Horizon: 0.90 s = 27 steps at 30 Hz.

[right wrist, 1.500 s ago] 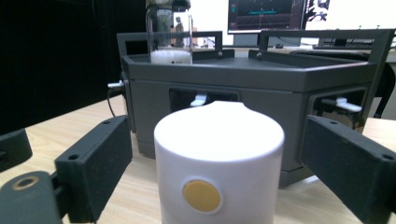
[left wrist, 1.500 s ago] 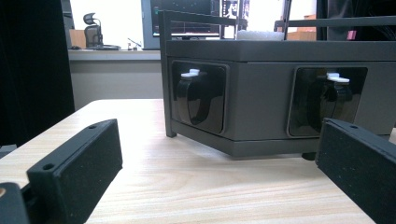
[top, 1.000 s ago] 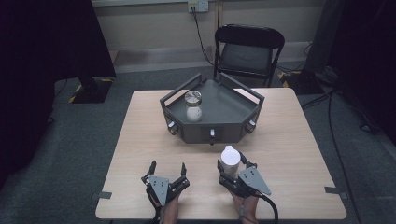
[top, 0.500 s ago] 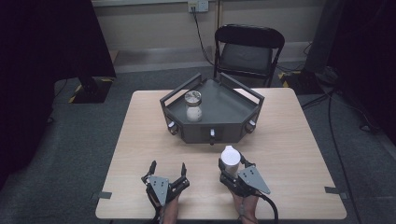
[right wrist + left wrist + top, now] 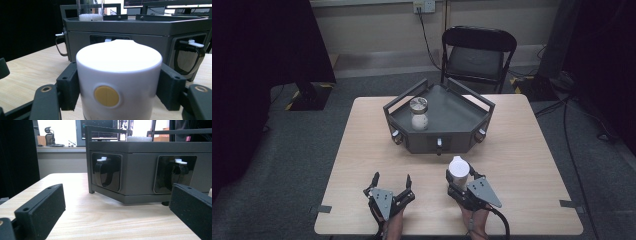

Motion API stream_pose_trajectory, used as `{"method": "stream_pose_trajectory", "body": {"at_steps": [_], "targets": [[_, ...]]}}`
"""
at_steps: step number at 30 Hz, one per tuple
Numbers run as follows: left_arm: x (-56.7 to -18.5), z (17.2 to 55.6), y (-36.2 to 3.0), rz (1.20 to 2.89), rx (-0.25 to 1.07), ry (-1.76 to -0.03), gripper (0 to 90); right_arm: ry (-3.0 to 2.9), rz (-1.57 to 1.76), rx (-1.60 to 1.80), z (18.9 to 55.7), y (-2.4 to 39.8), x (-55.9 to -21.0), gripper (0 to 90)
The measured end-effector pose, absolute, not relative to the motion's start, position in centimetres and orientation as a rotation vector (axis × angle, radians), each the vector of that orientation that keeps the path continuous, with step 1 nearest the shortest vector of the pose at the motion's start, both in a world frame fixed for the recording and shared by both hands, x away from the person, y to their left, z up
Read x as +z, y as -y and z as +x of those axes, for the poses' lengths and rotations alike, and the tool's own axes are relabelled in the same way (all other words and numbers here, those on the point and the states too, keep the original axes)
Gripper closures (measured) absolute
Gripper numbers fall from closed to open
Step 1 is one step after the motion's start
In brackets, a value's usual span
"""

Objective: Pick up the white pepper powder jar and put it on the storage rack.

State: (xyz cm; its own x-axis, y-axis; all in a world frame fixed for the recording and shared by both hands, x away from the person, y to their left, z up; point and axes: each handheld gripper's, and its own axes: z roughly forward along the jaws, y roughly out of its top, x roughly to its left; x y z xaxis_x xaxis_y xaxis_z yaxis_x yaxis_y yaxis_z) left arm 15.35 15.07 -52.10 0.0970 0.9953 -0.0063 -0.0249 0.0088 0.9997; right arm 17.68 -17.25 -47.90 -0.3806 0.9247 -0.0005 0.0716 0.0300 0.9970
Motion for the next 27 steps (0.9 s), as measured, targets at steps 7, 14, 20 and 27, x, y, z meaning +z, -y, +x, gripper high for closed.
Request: {"method": "stream_pose_trajectory", "body": {"at_steps": [7,14,20,27], "targets": [[-52.1,15.4,-15.1,1.229,1.144,-1.123,0.0,-1.569,1.042,1.442,17.7,17.4,-47.5,30.4],[-52.1,15.4,-15.1,1.230,1.144,-1.123,0.0,-1.575,1.023,1.452,17.7,17.7,-46.8,30.4],[-52.1,15.4,-15.1,1.230,1.144,-1.123,0.0,-1.587,1.017,1.452,17.8,17.8,-46.3,30.4],[-52.1,15.4,-15.1,1.230,1.144,-1.123,0.0,-1.600,1.017,1.453,17.9,18.0,-45.8,30.4]]}}
